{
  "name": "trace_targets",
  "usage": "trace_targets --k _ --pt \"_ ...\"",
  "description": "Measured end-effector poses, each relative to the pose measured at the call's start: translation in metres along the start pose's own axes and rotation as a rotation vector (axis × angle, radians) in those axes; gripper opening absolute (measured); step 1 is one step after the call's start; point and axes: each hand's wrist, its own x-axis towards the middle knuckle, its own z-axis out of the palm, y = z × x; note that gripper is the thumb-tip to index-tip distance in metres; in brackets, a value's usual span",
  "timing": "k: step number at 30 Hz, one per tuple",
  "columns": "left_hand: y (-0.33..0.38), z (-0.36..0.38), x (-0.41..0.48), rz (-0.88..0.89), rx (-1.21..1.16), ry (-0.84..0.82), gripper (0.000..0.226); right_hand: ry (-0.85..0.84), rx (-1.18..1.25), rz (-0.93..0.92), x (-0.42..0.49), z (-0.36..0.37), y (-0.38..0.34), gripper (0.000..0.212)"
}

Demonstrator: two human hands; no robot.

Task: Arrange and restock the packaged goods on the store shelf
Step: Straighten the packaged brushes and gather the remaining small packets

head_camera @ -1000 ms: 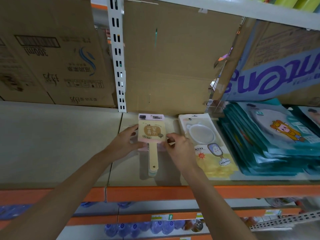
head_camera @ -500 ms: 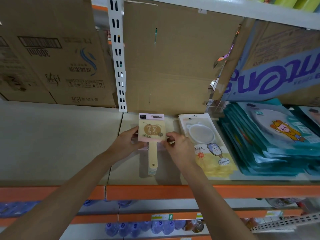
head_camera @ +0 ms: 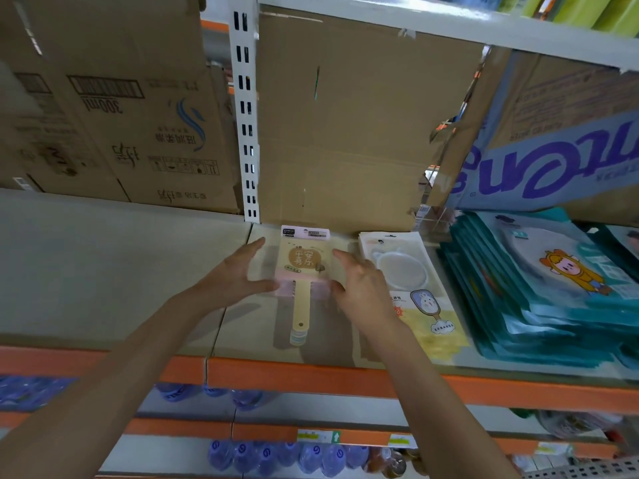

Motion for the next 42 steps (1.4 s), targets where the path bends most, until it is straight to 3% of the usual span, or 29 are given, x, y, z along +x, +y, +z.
trace_targets --k 6,11,18,24,26,30,42 --pt "0.000 -0.018 -0.016 0.053 0.454 0.046 0.096 -0.088 -0.074 -0.171 0.009 0.006 -0.014 0.070" --pt "-0.010 -0.037 -0.036 0.065 0.558 0.105 0.090 -0.104 -0.011 -0.262 0.008 0.014 -0.043 0.073" --pt "-0.074 -0.112 -0.091 0.043 0.540 0.152 0.084 -0.119 0.096 -0.297 0.007 0.043 -0.141 0.076" --pt "-0.138 -0.194 -0.146 -0.012 0.557 0.200 0.112 -0.114 0.058 -0.281 0.011 0.080 -0.243 0.073" --pt "-0.155 -0.216 -0.162 -0.022 0.546 0.210 0.108 -0.107 0.048 -0.286 0.010 0.091 -0.273 0.072" --pt "-0.185 -0.247 -0.183 -0.072 0.580 0.237 0.081 -0.126 -0.013 -0.330 0.015 0.108 -0.320 0.072" --pt "-0.269 -0.348 -0.181 -0.245 0.593 0.331 0.079 -0.234 -0.006 -0.476 0.101 0.157 -0.434 0.070"
